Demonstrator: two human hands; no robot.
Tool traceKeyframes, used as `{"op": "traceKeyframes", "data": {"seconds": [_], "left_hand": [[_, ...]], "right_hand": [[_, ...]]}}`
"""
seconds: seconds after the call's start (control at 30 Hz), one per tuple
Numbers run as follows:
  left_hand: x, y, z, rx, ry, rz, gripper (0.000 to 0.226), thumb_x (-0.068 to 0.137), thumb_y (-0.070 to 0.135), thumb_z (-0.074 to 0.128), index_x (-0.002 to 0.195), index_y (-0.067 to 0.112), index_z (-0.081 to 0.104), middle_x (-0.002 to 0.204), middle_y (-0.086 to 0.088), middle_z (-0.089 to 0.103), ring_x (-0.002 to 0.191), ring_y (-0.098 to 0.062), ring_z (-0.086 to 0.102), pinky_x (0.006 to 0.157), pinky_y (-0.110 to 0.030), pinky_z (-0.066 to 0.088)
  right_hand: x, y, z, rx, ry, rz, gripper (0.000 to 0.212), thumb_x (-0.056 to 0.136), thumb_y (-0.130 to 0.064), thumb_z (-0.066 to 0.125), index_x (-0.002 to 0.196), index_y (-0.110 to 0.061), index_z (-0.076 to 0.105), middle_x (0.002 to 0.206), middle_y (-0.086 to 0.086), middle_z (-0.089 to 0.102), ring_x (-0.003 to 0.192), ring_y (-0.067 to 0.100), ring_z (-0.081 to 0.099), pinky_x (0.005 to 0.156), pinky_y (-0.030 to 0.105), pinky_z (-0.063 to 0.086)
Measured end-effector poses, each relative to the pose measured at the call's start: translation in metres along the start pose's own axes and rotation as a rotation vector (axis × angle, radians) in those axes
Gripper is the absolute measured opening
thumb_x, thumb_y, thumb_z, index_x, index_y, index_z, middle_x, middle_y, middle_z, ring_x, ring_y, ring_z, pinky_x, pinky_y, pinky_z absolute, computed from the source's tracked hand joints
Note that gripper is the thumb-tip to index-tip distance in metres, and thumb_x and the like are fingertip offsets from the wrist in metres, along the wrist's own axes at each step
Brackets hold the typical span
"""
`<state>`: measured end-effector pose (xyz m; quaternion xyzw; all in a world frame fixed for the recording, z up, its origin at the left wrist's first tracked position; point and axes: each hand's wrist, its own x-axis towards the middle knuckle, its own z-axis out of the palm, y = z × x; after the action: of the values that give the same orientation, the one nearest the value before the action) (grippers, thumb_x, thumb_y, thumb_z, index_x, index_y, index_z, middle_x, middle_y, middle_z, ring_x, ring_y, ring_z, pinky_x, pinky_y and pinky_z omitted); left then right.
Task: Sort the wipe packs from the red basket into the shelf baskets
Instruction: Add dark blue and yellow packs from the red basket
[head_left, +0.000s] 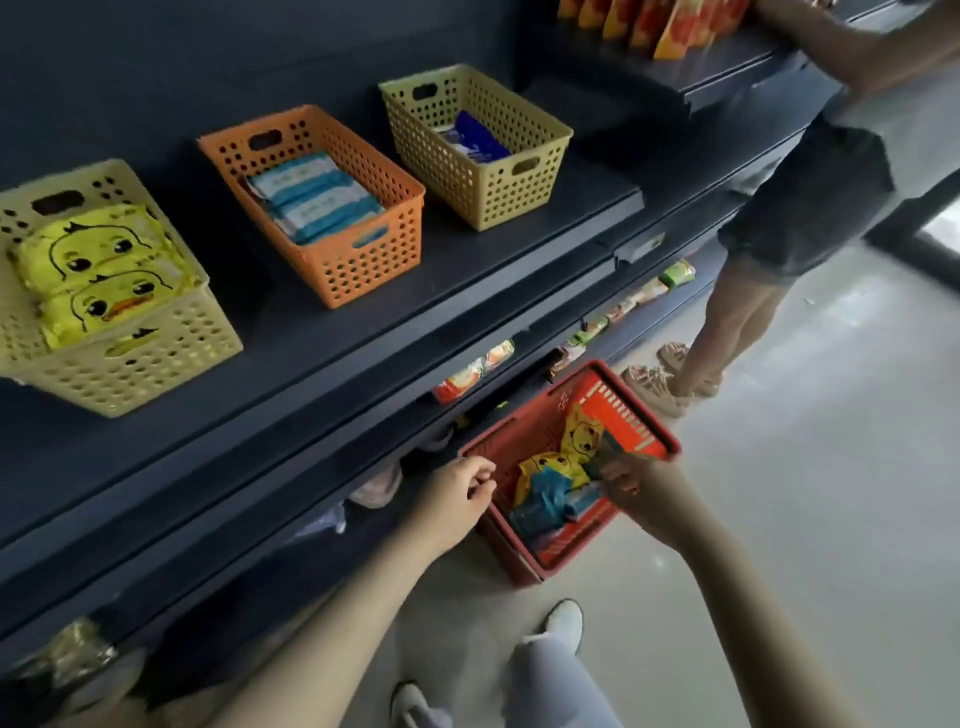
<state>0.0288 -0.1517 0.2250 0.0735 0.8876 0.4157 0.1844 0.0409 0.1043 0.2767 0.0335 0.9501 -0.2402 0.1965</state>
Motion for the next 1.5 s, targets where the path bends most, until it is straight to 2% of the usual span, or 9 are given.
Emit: {"op": "traceKeyframes", "data": {"seconds": [0.2,0.4,0.63,0.73,0.83,1.0,1.27,1.4,1.5], "left_hand": [[0.062,-0.019,0.085,-0.114,-0.106,-0.244,0.028,0.096,0.021,0.055,0.121,0.011,0.061,0.112,0.003,0.062,0.103,-0.01,0.059,0.086,-0.021,0.046],[0.15,-0.084,0.195,-0.218,-0.128,-0.616,0.025,0.094,0.022,0.058,0.114,0.007,0.063,0.112,-0.008,0.067,0.106,-0.018,0.06,0.085,-0.02,0.042],[0.241,-0.152,0.286,-0.324,-0.175,-0.761,0.038,0.093,0.02,0.061,0.128,0.006,0.054,0.127,-0.008,0.058,0.119,-0.02,0.054,0.093,-0.021,0.039],[0.259,-0.182,0.308,-0.313,-0.221,-0.775,0.035,0.088,0.022,0.067,0.119,0.011,0.055,0.122,-0.007,0.058,0.115,-0.022,0.055,0.096,-0.03,0.043],[0.263,-0.203,0.314,-0.234,-0.257,-0.791,0.026,0.085,0.026,0.071,0.103,0.012,0.058,0.109,-0.005,0.061,0.103,-0.02,0.057,0.085,-0.029,0.043],[0.259,-0.214,0.315,-0.155,-0.298,-0.754,0.039,0.083,0.036,0.072,0.109,0.01,0.059,0.106,-0.003,0.061,0.1,-0.02,0.058,0.084,-0.032,0.046],[0.257,-0.208,0.312,-0.083,-0.33,-0.711,0.039,0.087,0.046,0.063,0.093,0.008,0.062,0.084,-0.009,0.066,0.078,-0.024,0.061,0.07,-0.035,0.047],[0.254,-0.193,0.309,-0.218,-0.255,-0.667,0.029,0.093,0.038,0.058,0.082,0.012,0.054,0.061,0.0,0.049,0.055,-0.014,0.045,0.052,-0.026,0.035],[0.252,-0.177,0.3,-0.33,-0.146,-0.662,0.022,0.097,0.032,0.053,0.085,0.013,0.052,0.063,0.005,0.047,0.056,-0.006,0.043,0.051,-0.021,0.033]], "right_hand": [[0.064,0.092,0.029,0.055,-0.112,0.049,0.022,0.09,-0.011,0.061,0.111,-0.011,0.068,0.106,0.004,0.071,0.089,0.019,0.066,0.074,0.02,0.044],[0.182,0.199,0.086,-0.016,-0.291,0.043,0.023,0.089,-0.01,0.057,0.11,-0.009,0.067,0.11,0.009,0.068,0.1,0.027,0.065,0.085,0.036,0.052],[0.299,0.261,0.181,-0.052,-0.382,-0.009,0.036,0.095,-0.026,0.055,0.128,-0.014,0.057,0.127,0.009,0.059,0.106,0.024,0.061,0.092,0.036,0.05],[0.335,0.271,0.215,-0.022,-0.385,0.051,0.048,0.094,-0.031,0.056,0.139,-0.02,0.046,0.139,0.013,0.048,0.118,0.032,0.053,0.095,0.037,0.044],[0.355,0.275,0.242,0.071,-0.381,0.127,0.057,0.093,-0.034,0.059,0.145,-0.022,0.039,0.145,0.012,0.042,0.124,0.033,0.048,0.096,0.036,0.042],[0.359,0.283,0.263,0.018,-0.4,0.118,0.07,0.087,-0.039,0.065,0.149,-0.027,0.034,0.149,0.012,0.033,0.129,0.039,0.04,0.102,0.041,0.039],[0.373,0.276,0.251,-0.209,-0.451,0.154,0.061,0.086,-0.05,0.061,0.142,-0.034,0.041,0.144,0.007,0.038,0.131,0.039,0.03,0.103,0.051,0.034],[0.373,0.278,0.246,0.032,-0.468,0.295,0.058,0.073,-0.035,0.08,0.123,-0.022,0.054,0.117,0.005,0.056,0.107,0.028,0.051,0.083,0.037,0.044],[0.362,0.276,0.231,0.062,-0.362,0.221,0.033,0.077,-0.029,0.078,0.106,-0.016,0.065,0.096,0.001,0.058,0.089,0.021,0.054,0.067,0.028,0.037]]}}
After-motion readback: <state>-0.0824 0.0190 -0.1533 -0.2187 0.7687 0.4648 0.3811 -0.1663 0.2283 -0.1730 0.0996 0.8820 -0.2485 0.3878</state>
